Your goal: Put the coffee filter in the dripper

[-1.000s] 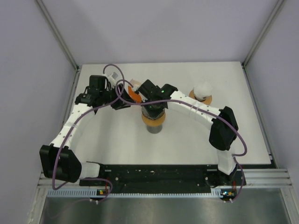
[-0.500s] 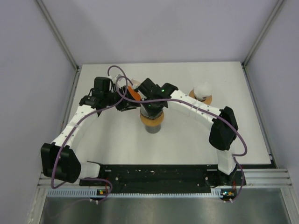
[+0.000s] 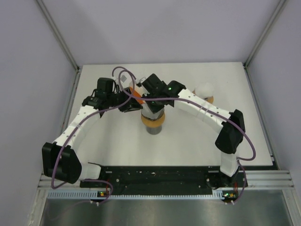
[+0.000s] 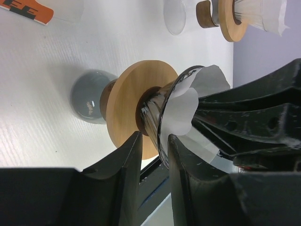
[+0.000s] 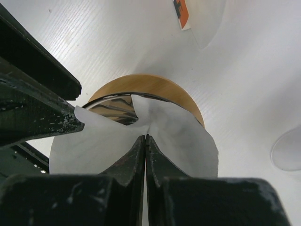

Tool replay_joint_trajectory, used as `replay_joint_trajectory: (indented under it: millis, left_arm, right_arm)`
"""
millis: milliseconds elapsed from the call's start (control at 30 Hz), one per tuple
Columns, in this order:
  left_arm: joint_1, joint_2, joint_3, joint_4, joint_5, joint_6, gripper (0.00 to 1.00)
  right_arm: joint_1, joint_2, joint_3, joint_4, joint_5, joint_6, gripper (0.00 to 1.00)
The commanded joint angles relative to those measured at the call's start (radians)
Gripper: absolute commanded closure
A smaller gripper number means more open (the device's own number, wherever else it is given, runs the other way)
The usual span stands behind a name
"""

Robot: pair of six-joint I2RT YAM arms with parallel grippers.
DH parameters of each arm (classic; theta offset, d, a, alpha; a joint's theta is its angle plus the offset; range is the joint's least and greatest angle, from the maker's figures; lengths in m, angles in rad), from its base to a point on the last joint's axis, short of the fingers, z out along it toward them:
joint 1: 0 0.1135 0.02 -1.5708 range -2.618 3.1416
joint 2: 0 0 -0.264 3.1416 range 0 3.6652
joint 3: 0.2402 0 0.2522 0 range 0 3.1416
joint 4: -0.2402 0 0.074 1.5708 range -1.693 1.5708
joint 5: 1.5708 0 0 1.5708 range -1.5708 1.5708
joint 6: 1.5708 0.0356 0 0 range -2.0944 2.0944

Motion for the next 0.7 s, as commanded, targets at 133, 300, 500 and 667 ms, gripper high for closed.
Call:
replay_joint_trajectory:
  millis: [133,300,500,667]
  left_arm:
    - [-0.003,-0.008,0.014,0.029,-0.018,0.048,0.66]
    - [-0.003,-0.012,0.048,0.009,-0.039,0.071,0.59]
    - [-0.003,-0.036,0.094,-0.022,-0.084,0.117,0.39]
    - [-0.002,-0.044,0.149,-0.06,-0.134,0.175,0.35]
  right_arm:
    - [-0.013,-0.142,0.042,0.05,0.059,-0.025,1.0]
    - [-0.042,-0.256,-0.033,0.16,0.022,-0.028,1.0]
    - [-0.186,-0.474,-0.242,0.332,0.0,0.015,0.98]
    - [-0.41,-0.618,-0.395,0.43,-0.063,0.067,0.69]
